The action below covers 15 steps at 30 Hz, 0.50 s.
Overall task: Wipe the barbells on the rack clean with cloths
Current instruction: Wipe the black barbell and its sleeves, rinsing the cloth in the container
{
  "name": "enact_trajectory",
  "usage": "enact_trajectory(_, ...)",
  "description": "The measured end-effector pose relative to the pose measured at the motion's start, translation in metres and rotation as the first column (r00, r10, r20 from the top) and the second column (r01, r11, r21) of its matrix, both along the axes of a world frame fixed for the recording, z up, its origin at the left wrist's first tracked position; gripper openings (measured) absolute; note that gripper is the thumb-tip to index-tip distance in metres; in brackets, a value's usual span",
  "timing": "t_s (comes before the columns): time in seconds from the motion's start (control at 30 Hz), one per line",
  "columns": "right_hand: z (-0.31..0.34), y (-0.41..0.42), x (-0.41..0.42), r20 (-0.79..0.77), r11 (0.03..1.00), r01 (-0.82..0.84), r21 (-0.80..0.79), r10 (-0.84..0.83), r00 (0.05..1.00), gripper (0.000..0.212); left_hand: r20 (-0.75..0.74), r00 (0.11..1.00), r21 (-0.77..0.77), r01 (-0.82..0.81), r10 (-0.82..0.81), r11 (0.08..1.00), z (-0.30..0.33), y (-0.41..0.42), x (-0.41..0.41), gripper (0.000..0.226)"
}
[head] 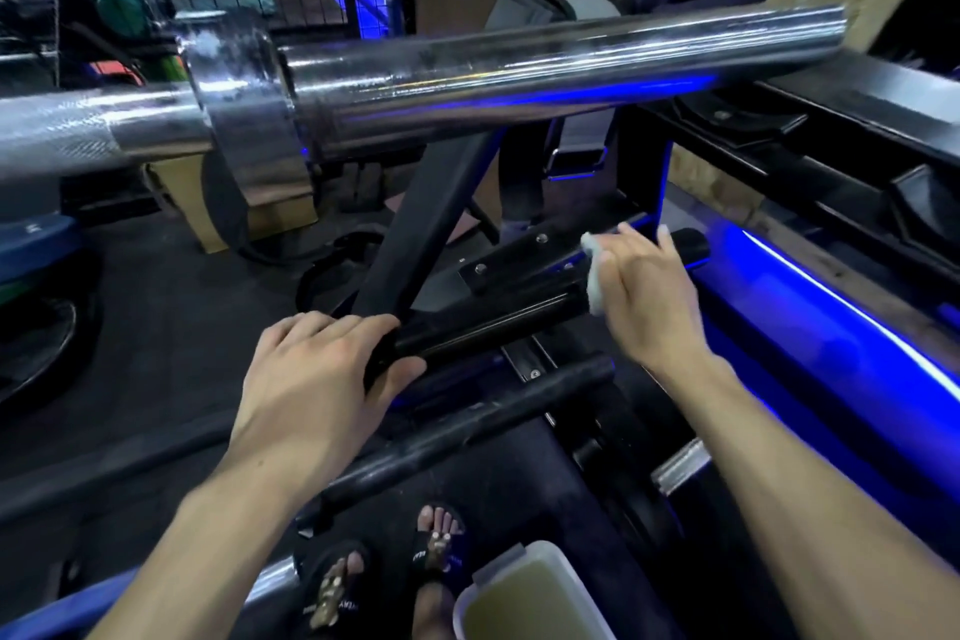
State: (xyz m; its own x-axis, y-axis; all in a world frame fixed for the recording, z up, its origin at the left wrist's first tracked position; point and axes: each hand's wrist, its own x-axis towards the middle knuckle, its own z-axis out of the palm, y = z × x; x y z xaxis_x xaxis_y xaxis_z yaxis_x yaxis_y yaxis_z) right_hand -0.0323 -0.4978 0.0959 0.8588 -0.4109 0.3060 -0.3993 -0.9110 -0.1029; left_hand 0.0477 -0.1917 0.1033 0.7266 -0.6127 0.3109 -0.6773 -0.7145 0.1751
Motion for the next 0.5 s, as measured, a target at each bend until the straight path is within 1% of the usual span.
enact_trajectory(0.03,0.002,0.013,0.005,0.001,1.0,-0.001,-0.009,0.001,1.0,0.065,0.01,1.0,-0.015,-0.004,0.004,1.0,-0.001,-0.001,-0.001,0.057)
enact_trajectory(0.1,-0.005,0.051,0.014,-0.022,0.992,-0.112,-0.065,0.111,0.994,0.061,0.027,1.0,-0.044,-0.013,0.014,0.999,-0.003,-0.002,-0.007,0.056)
enact_trajectory(0.17,-0.005,0.079,0.013,0.001,0.956,-0.289,0.045,0.289,0.957,0.057,0.031,0.999,-0.062,-0.032,0.034,0.998,-0.005,-0.003,-0.01,0.052)
enact_trajectory(0.2,0.0,0.077,0.01,-0.001,0.943,-0.327,0.061,0.328,0.945,0.058,0.028,0.999,-0.067,-0.042,0.044,0.997,-0.006,-0.003,-0.011,0.051)
enact_trajectory(0.23,0.001,0.064,0.009,-0.025,0.949,-0.313,0.025,0.313,0.949,0.061,0.021,0.998,-0.072,-0.05,0.052,0.996,-0.007,-0.003,-0.012,0.05)
enact_trajectory(0.3,-0.003,0.021,0.01,-0.077,0.982,-0.189,-0.024,0.186,0.979,0.068,0.005,0.997,-0.08,-0.073,0.073,0.994,-0.006,-0.004,-0.012,0.048)
enact_trajectory(0.37,0.003,0.002,0.011,-0.045,0.999,-0.025,0.033,0.027,0.999,0.073,0.002,0.996,-0.078,-0.094,0.094,0.993,-0.005,-0.005,-0.013,0.048)
enact_trajectory(0.4,0.004,0.014,0.014,-0.049,1.0,0.001,0.017,0.0,0.999,0.075,0.005,0.995,-0.08,-0.1,0.1,0.992,-0.006,-0.006,-0.013,0.049)
enact_trajectory(0.43,0.002,0.035,0.019,-0.043,1.0,-0.028,-0.011,0.027,0.999,0.073,0.009,0.995,-0.083,-0.103,0.104,0.991,-0.006,-0.007,-0.014,0.049)
enact_trajectory(0.47,-0.004,0.057,0.023,-0.028,0.994,-0.096,-0.049,0.095,0.995,0.068,0.018,0.994,-0.088,-0.105,0.107,0.991,-0.007,-0.007,-0.014,0.049)
enact_trajectory(0.5,-0.009,0.079,0.025,0.007,0.981,-0.186,-0.054,0.186,0.982,0.063,0.029,0.993,-0.093,-0.108,0.111,0.99,-0.008,-0.007,-0.015,0.048)
